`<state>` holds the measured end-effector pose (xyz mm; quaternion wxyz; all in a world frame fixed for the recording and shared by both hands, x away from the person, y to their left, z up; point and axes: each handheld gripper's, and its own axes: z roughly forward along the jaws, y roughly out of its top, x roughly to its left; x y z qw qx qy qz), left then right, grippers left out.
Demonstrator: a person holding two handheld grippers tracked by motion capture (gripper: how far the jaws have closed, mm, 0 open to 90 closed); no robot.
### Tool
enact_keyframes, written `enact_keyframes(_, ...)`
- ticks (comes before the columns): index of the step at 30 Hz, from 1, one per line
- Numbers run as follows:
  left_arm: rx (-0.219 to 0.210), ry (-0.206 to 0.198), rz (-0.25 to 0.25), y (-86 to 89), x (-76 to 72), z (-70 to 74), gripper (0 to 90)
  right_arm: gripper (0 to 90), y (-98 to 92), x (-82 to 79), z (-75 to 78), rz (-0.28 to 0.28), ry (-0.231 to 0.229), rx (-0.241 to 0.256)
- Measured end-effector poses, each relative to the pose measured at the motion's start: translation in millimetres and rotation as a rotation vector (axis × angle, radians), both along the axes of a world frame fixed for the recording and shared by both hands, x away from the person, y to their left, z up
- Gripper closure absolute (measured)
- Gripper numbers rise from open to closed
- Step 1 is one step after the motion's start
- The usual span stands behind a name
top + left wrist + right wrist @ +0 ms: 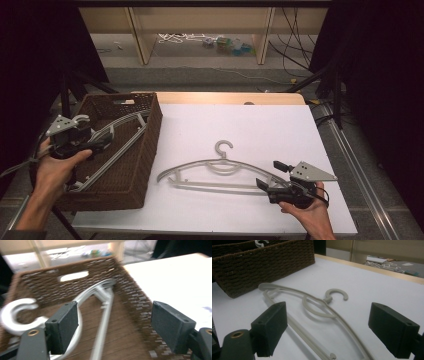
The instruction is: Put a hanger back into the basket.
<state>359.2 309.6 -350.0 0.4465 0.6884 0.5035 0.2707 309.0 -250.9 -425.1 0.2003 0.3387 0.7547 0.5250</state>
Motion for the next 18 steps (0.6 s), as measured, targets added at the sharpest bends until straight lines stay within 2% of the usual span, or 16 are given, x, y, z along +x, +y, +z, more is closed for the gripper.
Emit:
enact_keyframes(3, -0.043, -0.019, -0.03, -14.6, -5.8, 1.7, 17.6, 16.5, 1.3, 0.3, -0.8, 0.002, -0.008, 0.01)
enact_keyframes(5, -0.05, -0.046, -0.042, -22.6, -9.6, 2.8, 17.3, 16.5, 1.5, 0.6, -0.9, 0.0, -0.01, 0.013)
enact_keyframes(6, -0.057, -0.056, -0.046, -26.3, -11.0, 3.4, 16.8, 16.5, 0.4, -1.3, 0.7, -0.005, 0.019, -0.008)
enact_keyframes(7, -0.059, -0.066, -0.05, -29.0, -11.8, 3.7, 16.6, 16.5, 0.6, 0.0, -0.2, -0.003, -0.001, -0.005)
enact_keyframes(8, -0.058, -0.072, -0.056, -33.2, -12.9, 4.0, 16.6, 16.5, 1.4, -1.0, -0.2, -0.004, 0.021, -0.001)
enact_keyframes(10, -0.075, -0.085, -0.073, -39.3, -14.2, 3.5, 16.6, 16.5, 1.6, -0.5, -0.4, 0.002, 0.012, 0.002)
enact_keyframes(14, -0.091, -0.092, -0.098, -50.0, -17.7, 1.5, 16.6, 16.5, 2.4, 0.1, -1.9, 0.008, 0.015, 0.017)
enact_keyframes(15, -0.099, -0.095, -0.103, -52.1, -19.0, 1.6, 16.6, 16.5, 2.0, 0.0, -1.3, 0.005, 0.022, 0.002)
enact_keyframes(18, -0.122, -0.109, -0.118, -58.0, -22.8, 1.9, 16.4, 16.3, 3.1, 0.3, -2.0, 0.017, 0.023, 0.005)
